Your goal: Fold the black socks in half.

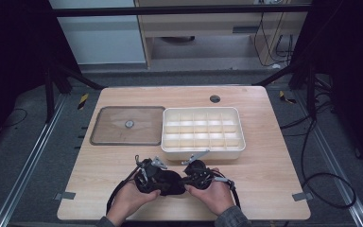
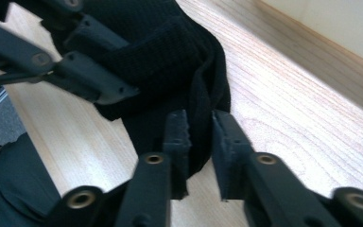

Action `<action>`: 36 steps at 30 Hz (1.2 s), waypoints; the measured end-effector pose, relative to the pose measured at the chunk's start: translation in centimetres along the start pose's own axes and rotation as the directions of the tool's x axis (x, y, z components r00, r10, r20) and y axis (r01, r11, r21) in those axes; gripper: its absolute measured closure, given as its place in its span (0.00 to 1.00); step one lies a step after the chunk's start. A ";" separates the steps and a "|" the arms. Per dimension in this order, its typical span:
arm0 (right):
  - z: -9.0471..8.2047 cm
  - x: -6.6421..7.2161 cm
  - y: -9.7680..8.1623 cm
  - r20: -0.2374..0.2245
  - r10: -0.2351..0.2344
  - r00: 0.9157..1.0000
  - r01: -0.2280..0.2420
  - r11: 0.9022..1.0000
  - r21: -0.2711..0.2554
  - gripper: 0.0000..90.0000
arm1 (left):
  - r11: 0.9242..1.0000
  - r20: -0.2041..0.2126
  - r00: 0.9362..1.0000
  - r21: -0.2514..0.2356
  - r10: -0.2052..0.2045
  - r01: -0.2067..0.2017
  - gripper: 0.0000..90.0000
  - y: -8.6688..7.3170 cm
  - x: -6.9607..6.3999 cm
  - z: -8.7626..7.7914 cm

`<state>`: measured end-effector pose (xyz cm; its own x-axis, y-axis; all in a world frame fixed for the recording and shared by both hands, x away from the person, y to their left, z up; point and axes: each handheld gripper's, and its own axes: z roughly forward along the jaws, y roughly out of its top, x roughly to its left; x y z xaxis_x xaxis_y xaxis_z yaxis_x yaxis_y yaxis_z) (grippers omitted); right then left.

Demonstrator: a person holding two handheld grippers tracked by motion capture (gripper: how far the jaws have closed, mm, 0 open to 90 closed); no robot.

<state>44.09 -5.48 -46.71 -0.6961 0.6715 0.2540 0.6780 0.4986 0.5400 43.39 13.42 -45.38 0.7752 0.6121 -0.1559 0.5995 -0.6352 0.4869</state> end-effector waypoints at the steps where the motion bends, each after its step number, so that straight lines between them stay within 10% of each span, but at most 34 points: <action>1: 0.1 -0.1 0.0 0.001 0.003 1.000 -0.003 1.000 0.001 0.91 | 1.000 0.002 1.000 -0.001 0.003 -0.003 0.85 0.0 -0.1 0.0; 23: -1.2 -0.2 -0.5 0.020 0.017 1.000 -0.016 1.000 -0.024 0.73 | 0.996 0.004 1.000 -0.090 -0.006 0.006 0.59 0.2 -1.4 -1.4; 36: -3.0 0.4 1.0 0.051 0.024 0.998 -0.018 0.993 -0.116 0.67 | 0.992 -0.165 0.986 -0.126 -0.009 -0.012 0.45 -0.5 0.4 -4.8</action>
<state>43.74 -6.38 -43.63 -0.6664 0.7106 0.2256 0.6586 0.4192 0.6250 42.39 16.25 -41.52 0.7261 0.6874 -0.0161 0.5605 -0.5783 0.5928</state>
